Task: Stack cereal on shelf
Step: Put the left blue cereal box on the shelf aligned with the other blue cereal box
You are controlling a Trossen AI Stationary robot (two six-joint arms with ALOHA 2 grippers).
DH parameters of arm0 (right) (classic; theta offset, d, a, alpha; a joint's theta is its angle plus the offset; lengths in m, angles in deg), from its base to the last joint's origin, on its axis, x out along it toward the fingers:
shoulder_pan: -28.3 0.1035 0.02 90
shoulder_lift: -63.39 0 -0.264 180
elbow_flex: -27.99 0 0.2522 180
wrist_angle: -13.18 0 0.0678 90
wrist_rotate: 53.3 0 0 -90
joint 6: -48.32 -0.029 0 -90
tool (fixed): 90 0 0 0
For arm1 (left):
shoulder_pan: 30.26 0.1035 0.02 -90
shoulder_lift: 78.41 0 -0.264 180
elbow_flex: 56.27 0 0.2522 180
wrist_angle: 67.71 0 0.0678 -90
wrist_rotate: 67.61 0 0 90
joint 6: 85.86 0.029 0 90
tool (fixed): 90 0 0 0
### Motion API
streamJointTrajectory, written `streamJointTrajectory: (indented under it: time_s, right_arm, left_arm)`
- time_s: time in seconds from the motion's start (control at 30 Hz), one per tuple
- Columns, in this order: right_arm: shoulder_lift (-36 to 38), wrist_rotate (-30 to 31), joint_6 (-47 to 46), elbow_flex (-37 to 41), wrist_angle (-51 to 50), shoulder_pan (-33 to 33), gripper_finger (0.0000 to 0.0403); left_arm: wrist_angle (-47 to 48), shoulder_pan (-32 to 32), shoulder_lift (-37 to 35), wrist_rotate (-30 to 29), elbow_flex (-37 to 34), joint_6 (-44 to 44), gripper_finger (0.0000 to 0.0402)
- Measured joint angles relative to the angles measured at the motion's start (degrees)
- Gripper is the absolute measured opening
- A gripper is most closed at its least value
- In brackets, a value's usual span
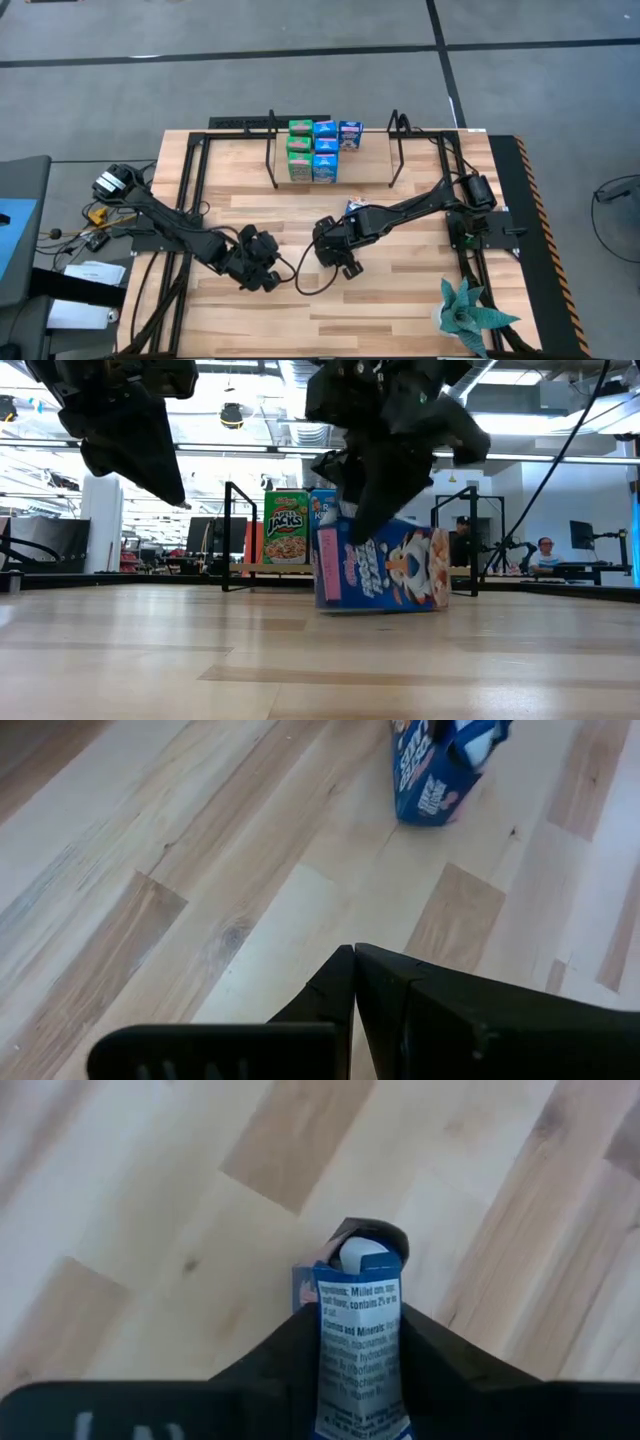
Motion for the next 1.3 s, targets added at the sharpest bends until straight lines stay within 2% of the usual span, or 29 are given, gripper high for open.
streamJointTrajectory:
  time_s: [0.2,0.4,0.53,0.63,0.73,0.9,1.1,1.3]
  right_arm:
    - [6.2,-1.4,-5.8,-0.9,3.2,-3.3,0.0135]
    - [18.4,-2.6,-13.1,1.1,9.8,-12.4,0.0134]
    - [30.1,-3.6,-17.8,10.3,22.8,-19.8,0.0134]
    - [38.6,-0.5,-20.9,20.3,35.3,-25.1,0.0134]
    - [43.0,3.1,-21.5,29.5,45.4,-29.3,0.0134]
    - [43.3,5.1,-21.7,38.6,57.1,-35.4,0.0134]
    - [37.8,5.0,-28.2,43.6,68.9,-40.3,0.0134]
    - [34.5,-1.2,-31.0,48.0,76.7,-44.0,0.0134]
  left_arm:
    - [0.2,-0.3,0.0,-0.2,0.0,0.0,0.0]
    - [-0.4,-0.4,0.0,-2.2,0.0,-0.1,0.0]
    - [-0.8,-0.5,0.0,-3.4,0.0,-0.5,0.0]
    - [-1.1,-0.5,0.0,-4.6,0.0,-1.0,0.0]
    - [-1.2,-0.5,0.0,-6.1,0.0,-1.3,0.0]
    - [-1.2,0.2,0.0,-6.7,0.0,-1.5,0.0]
    - [-1.2,1.3,0.0,-6.7,0.0,-1.9,0.0]
    - [-1.3,1.5,0.0,-7.0,0.0,-3.0,0.0]
